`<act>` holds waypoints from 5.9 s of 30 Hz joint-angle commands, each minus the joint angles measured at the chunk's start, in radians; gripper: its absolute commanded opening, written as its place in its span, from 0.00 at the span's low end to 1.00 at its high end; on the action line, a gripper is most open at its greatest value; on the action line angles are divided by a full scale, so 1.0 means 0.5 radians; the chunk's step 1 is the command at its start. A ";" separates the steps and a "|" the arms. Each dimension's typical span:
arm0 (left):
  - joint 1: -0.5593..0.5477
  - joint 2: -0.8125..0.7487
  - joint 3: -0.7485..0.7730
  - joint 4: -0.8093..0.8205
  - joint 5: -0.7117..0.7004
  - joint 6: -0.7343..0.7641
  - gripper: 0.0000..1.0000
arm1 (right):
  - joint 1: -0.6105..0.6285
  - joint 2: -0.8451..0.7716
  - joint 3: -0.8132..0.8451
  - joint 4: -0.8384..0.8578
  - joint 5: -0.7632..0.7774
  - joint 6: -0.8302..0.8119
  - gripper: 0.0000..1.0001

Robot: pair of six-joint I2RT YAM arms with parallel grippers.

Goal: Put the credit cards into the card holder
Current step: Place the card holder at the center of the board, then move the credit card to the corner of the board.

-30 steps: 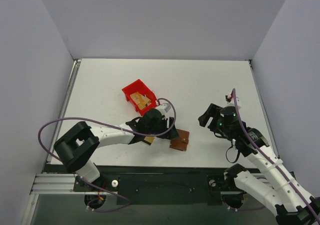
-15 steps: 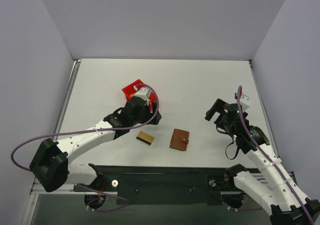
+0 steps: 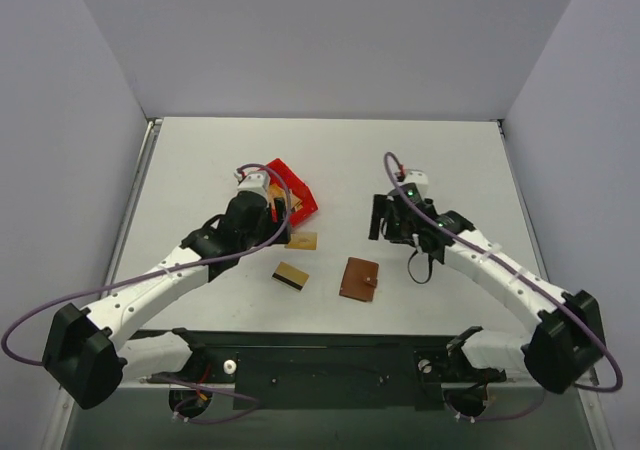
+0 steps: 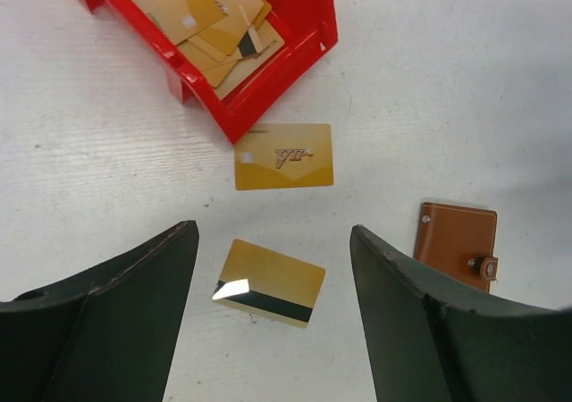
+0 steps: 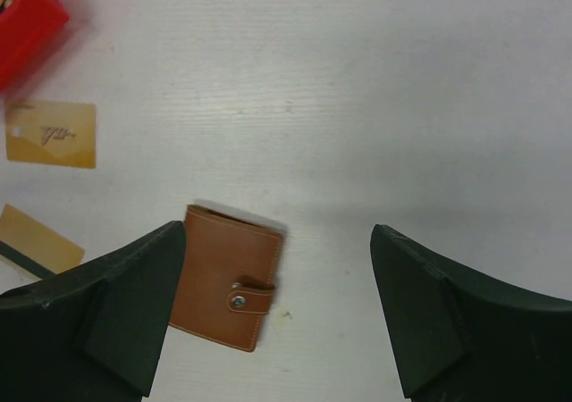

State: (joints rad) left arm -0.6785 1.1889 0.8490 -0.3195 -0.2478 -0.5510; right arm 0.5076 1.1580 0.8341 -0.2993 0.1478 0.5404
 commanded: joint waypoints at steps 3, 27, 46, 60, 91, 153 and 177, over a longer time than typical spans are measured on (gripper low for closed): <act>0.096 -0.147 -0.109 -0.125 -0.112 -0.091 0.79 | 0.527 0.530 0.473 0.031 0.284 -0.277 0.77; 0.231 0.125 -0.554 0.485 0.134 -0.242 0.18 | 0.648 1.415 0.495 0.869 -1.090 -0.289 0.17; 0.228 0.414 -0.572 0.706 0.118 -0.300 0.00 | 0.715 1.516 0.544 0.795 -0.961 -0.317 0.00; 0.115 0.402 -0.725 0.719 0.222 -0.413 0.00 | 0.761 1.488 0.415 0.838 -1.115 -0.271 0.00; -0.011 0.159 -0.774 0.504 0.069 -0.499 0.00 | 0.632 1.335 0.338 1.040 -1.158 -0.154 0.00; -0.481 -0.246 -1.133 0.375 0.054 -0.821 0.00 | 1.007 1.182 -0.318 1.304 -1.053 0.122 0.00; -0.551 -0.255 -1.164 0.390 0.002 -0.874 0.00 | 1.172 1.096 -0.398 1.249 -1.023 0.143 0.00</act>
State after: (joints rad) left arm -0.9463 1.0580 0.2932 -0.0536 -0.2405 -0.9897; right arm 1.0775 1.6947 0.6636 0.4614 -0.4053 0.6361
